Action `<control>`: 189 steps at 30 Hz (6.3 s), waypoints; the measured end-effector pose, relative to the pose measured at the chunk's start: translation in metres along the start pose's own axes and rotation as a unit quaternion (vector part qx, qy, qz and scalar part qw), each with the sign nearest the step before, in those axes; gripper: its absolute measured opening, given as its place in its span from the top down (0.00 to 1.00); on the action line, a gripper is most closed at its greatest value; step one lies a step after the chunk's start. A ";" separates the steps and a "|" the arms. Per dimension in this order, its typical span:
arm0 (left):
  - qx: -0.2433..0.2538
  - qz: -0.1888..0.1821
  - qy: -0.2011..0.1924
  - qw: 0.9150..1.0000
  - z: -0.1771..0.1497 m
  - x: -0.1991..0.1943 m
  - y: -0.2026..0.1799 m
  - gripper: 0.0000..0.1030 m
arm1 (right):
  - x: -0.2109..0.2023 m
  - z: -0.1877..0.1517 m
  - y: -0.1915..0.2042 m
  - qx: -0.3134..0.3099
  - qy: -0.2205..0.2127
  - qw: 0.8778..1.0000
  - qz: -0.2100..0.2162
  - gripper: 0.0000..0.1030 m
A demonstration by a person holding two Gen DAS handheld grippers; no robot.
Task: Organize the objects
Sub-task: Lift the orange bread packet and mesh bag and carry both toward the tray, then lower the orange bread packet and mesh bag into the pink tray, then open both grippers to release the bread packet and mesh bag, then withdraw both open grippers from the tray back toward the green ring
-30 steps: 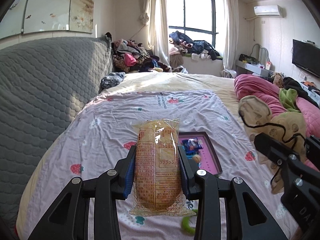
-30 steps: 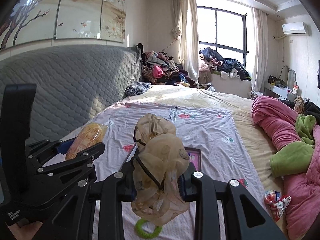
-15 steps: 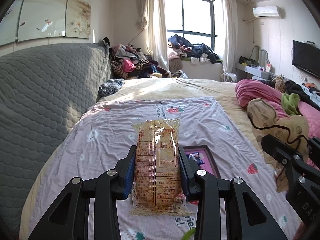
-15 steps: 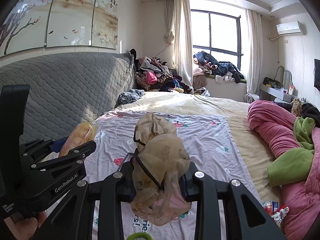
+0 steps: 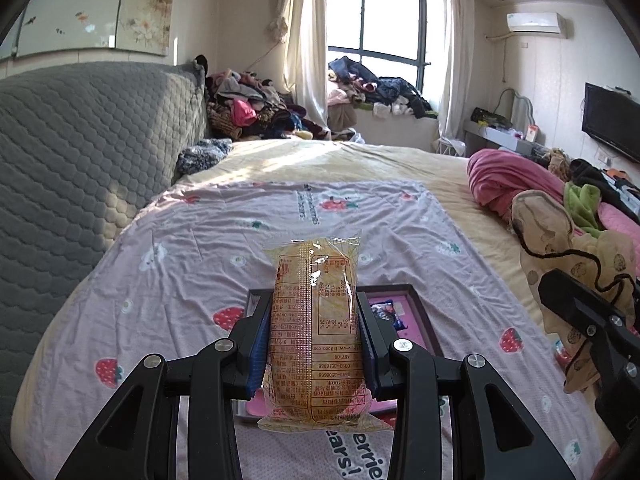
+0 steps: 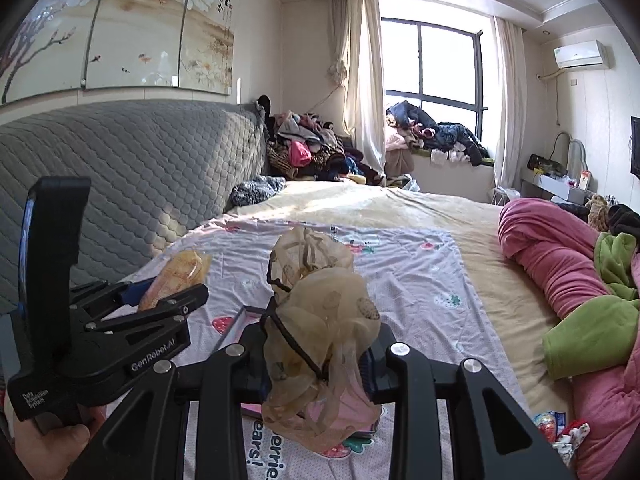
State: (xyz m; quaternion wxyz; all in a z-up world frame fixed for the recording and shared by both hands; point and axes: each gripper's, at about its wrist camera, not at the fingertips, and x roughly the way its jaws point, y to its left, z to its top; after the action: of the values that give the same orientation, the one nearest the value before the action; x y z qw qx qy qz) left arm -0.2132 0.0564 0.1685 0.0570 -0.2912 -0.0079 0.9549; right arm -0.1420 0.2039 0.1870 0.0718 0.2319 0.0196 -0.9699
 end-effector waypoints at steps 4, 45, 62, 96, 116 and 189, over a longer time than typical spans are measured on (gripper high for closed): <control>0.000 -0.005 0.017 1.000 -0.016 0.031 0.001 0.62 | 0.027 -0.012 -0.003 0.002 0.012 1.000 -0.001 0.67; 0.039 -0.018 0.125 0.991 -0.111 0.207 -0.033 0.62 | 0.192 -0.118 -0.043 0.035 0.143 0.989 -0.018 0.65; 0.052 -0.025 0.128 0.990 -0.117 0.206 -0.040 0.62 | 0.203 -0.128 -0.047 0.036 0.174 0.984 -0.027 0.64; 0.064 -0.024 0.144 0.987 -0.131 0.217 -0.049 0.59 | 0.227 -0.145 -0.055 0.047 0.214 0.976 -0.019 0.59; 0.051 -0.013 0.150 0.987 -0.134 0.217 -0.038 0.29 | 0.224 -0.144 -0.060 0.056 0.211 0.976 -0.013 0.51; -0.007 0.026 0.104 0.994 -0.100 0.168 -0.002 0.17 | 0.179 -0.109 -0.058 0.071 0.110 0.991 -0.009 0.01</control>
State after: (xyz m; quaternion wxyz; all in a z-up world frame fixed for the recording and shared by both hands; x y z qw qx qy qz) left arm -0.2957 0.0759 -0.0083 0.0311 -0.3896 -0.0007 0.9204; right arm -0.2596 0.2455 0.0094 0.0440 0.3416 -0.0400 -0.9380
